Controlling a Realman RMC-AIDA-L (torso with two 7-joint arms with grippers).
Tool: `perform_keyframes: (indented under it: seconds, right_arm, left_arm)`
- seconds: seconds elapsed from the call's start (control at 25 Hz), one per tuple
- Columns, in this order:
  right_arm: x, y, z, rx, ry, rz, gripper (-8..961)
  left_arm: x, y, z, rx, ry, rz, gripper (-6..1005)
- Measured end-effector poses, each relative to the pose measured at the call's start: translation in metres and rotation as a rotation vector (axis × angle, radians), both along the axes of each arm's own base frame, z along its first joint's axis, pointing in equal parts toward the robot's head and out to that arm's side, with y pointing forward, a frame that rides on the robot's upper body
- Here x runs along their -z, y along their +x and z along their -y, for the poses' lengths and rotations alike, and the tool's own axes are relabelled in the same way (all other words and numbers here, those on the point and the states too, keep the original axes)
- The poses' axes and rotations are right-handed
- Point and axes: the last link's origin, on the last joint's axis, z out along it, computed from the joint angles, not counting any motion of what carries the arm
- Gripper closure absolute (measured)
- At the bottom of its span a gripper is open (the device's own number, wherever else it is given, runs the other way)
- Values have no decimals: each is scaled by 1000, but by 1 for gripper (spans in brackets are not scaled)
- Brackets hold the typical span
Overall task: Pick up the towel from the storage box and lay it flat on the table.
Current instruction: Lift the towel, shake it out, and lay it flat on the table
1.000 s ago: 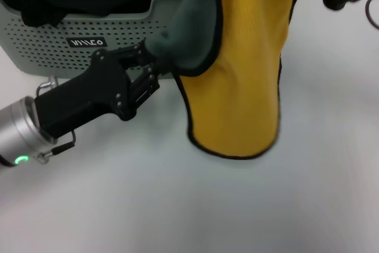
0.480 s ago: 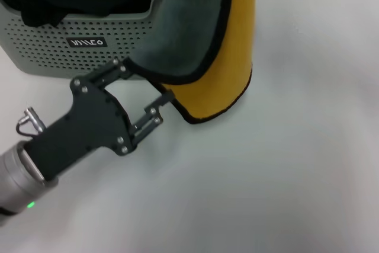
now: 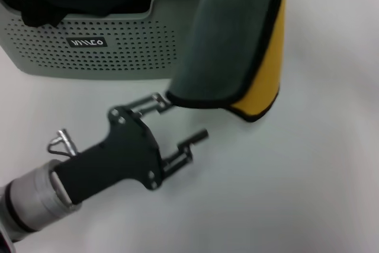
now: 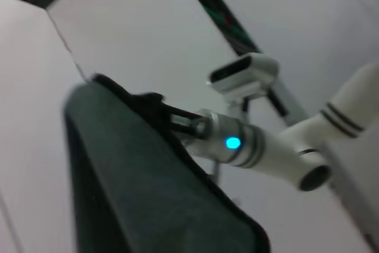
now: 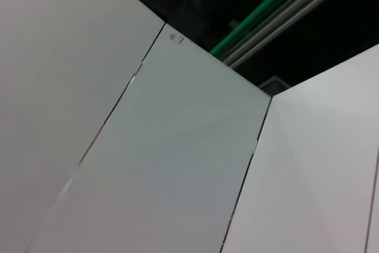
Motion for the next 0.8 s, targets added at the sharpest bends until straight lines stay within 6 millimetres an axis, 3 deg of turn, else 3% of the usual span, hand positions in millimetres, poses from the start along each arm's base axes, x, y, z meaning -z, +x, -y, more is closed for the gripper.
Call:
perform_keyframes:
  seconds: [0.56, 0.8]
  right_arm:
    - [6, -4, -10, 57, 5, 11, 942]
    - [11, -9, -14, 79, -9, 10, 942]
  left_arm:
    - [27, -9, 11, -70, -139, -91, 537]
    - [20, -16, 12, -94, 39, -102, 539]
